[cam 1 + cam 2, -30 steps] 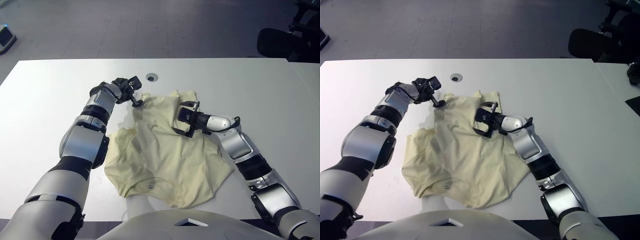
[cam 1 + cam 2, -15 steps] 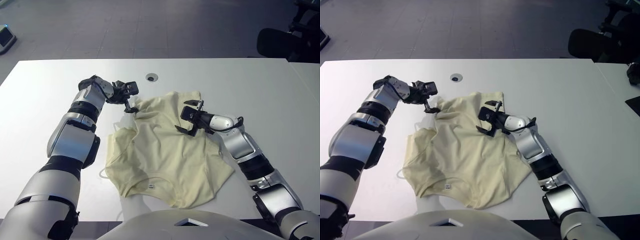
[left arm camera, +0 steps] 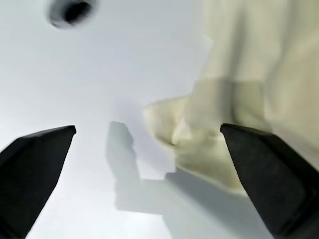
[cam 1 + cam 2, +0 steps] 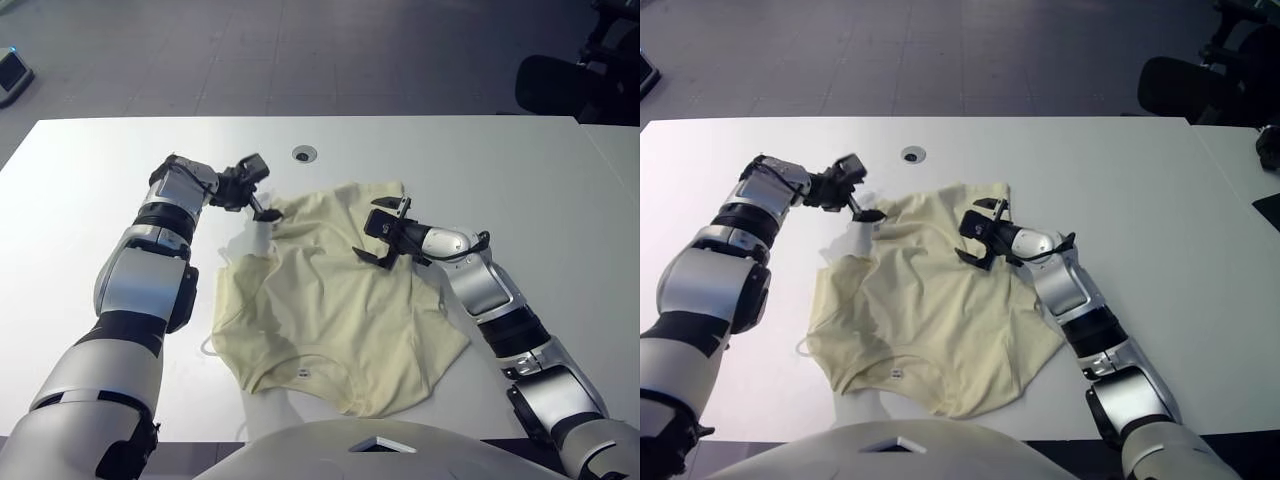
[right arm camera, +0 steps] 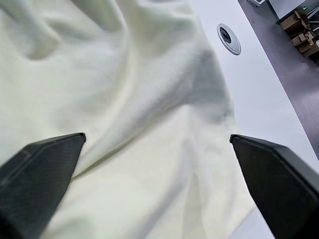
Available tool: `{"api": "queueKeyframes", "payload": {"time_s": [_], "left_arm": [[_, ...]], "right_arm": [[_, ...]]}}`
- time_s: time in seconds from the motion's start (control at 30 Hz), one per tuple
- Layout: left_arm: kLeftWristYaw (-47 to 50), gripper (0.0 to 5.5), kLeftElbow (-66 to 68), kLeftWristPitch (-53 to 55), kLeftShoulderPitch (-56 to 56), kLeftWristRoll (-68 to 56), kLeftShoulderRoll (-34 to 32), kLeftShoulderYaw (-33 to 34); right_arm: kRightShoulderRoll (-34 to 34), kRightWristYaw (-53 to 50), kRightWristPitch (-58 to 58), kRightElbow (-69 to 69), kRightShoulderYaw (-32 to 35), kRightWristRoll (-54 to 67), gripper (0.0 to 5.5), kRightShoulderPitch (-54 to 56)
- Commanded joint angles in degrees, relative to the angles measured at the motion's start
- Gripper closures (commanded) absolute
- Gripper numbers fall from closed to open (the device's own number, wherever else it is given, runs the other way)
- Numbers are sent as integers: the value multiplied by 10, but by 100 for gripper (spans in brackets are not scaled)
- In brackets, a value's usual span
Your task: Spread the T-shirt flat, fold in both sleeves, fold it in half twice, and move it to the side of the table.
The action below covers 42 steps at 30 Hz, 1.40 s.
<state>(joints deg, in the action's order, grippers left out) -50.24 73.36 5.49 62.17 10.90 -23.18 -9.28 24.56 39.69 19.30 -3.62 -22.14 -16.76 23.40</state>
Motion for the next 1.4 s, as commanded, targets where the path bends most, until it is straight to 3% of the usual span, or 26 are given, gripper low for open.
{"api": "queueKeyframes", "payload": {"time_s": [0.03, 0.27, 0.47, 0.8, 1.07, 1.4], "left_arm": [[47, 10, 11, 16, 16, -18, 11, 31], [158, 10, 26, 12, -2, -9, 35, 39], [184, 10, 37, 27, -25, 1, 61, 35], [244, 10, 45, 48, -42, 29, 48, 21], [345, 10, 47, 84, -58, -38, 40, 113], [381, 10, 43, 90, -62, -105, 36, 210]], "right_arm": [[10, 8, 4, -20, -10, -8, 12, -4], [9, 9, -1, -23, -15, -9, 12, 0], [6, 11, -4, -28, -18, -9, 12, 9], [10, 13, 3, -11, -18, -7, 12, -3], [19, 22, 8, 6, -24, -8, 12, -16], [19, 20, 4, -7, -23, -9, 12, -6]]}}
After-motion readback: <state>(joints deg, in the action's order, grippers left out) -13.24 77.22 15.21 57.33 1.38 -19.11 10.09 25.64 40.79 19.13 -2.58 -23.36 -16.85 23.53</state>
